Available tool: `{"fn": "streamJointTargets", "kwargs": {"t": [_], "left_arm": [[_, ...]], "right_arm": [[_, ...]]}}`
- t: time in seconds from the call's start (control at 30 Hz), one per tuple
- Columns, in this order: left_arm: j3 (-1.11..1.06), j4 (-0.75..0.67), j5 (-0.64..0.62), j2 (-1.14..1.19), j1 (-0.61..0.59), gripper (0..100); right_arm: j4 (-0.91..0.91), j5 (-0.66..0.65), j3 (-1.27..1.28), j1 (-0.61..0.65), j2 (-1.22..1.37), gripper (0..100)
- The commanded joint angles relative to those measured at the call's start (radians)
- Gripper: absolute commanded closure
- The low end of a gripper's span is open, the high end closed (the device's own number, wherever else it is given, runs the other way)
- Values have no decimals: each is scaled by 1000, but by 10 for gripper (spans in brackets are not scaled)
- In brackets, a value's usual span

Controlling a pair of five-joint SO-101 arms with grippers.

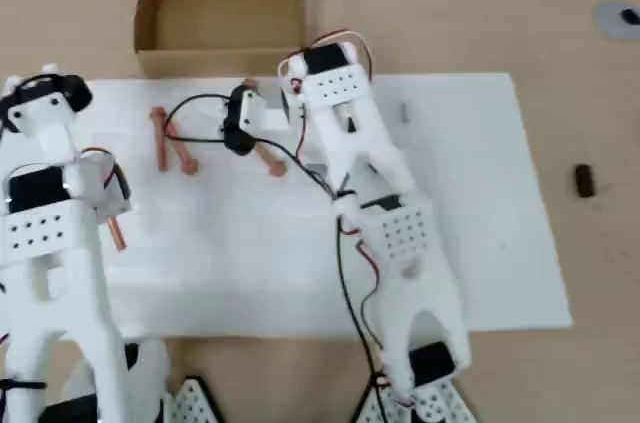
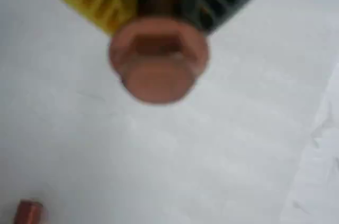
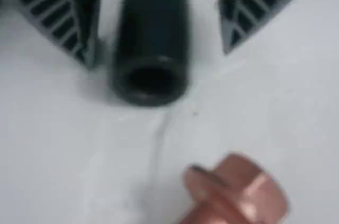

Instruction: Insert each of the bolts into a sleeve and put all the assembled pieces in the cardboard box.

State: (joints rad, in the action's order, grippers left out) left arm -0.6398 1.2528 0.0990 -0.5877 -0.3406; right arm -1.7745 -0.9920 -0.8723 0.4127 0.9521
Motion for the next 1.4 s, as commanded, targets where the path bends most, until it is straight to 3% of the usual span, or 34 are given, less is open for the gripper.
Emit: {"fn": "streamJointTargets", "kwargs": {"t": [0.0, 0.17, 0.33, 0.5, 0.73, 0.97, 1.07, 1.3, 1.37], "left_arm": [[5, -17, -3, -30, -12, 991], [11, -14, -2, -30, -14, 990], [12, -14, -5, -30, -12, 990], [20, -11, -5, -30, -8, 990], [135, 48, -2, -30, -9, 990], [325, 146, -6, -30, -6, 990], [404, 173, -14, -30, -6, 991], [592, 261, -212, -45, 31, 992], [628, 270, -233, -93, 64, 992]], "right_arm": [[-12, -15, -2, -8, 35, 800], [-12, -9, 1, -38, 39, 824], [-12, -9, -2, -50, 38, 994], [-12, 49, -31, -53, 33, 988], [-14, 193, -332, -91, 12, 988], [-14, 293, -426, -85, -229, 988], [-14, 394, -424, -77, -361, 987], [-15, 836, -415, -12, -751, 987], [-15, 908, -374, 22, -874, 987]]}}
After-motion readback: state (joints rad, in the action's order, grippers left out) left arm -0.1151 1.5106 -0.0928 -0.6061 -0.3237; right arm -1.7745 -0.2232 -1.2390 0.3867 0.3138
